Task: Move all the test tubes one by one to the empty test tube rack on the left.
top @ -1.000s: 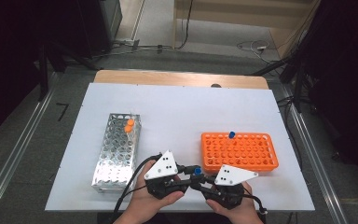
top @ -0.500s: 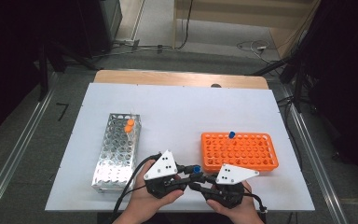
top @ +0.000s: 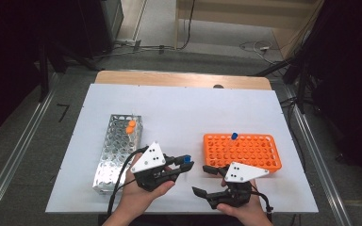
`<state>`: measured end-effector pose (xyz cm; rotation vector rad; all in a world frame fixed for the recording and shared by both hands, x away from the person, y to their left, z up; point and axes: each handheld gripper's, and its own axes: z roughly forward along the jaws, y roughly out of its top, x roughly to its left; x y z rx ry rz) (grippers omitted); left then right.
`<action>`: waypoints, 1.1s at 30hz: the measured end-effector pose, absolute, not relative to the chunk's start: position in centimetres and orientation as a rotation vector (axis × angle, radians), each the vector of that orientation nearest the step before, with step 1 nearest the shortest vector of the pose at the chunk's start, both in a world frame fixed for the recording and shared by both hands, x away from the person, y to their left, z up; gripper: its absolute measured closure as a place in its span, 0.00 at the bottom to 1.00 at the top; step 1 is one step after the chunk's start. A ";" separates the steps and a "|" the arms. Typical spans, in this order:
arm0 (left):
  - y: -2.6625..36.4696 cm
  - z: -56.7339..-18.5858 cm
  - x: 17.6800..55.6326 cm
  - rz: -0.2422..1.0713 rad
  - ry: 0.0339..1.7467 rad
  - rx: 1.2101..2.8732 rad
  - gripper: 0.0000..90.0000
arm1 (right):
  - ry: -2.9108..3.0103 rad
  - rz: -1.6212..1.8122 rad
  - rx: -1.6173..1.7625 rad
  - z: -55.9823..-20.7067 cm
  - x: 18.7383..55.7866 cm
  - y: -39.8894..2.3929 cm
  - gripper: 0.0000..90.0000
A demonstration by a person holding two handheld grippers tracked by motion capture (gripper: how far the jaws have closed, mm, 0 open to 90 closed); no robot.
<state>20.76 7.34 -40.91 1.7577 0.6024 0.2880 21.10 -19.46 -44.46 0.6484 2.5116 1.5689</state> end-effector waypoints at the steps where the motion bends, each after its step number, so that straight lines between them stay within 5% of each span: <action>1: 7.6 -40.8 20.8 0.300 0.610 1.756 0.85 | 2.513 1.573 0.649 -44.4 21.2 -19.6 0.16; 7: 9.8 -40.1 21.4 0.347 0.661 1.720 0.85 | 2.528 1.572 0.663 -44.4 21.8 -20.5 0.00; 33: 17.6 -39.6 23.4 0.538 0.856 1.620 0.85 | 2.469 1.550 0.740 -44.3 22.7 -23.6 0.00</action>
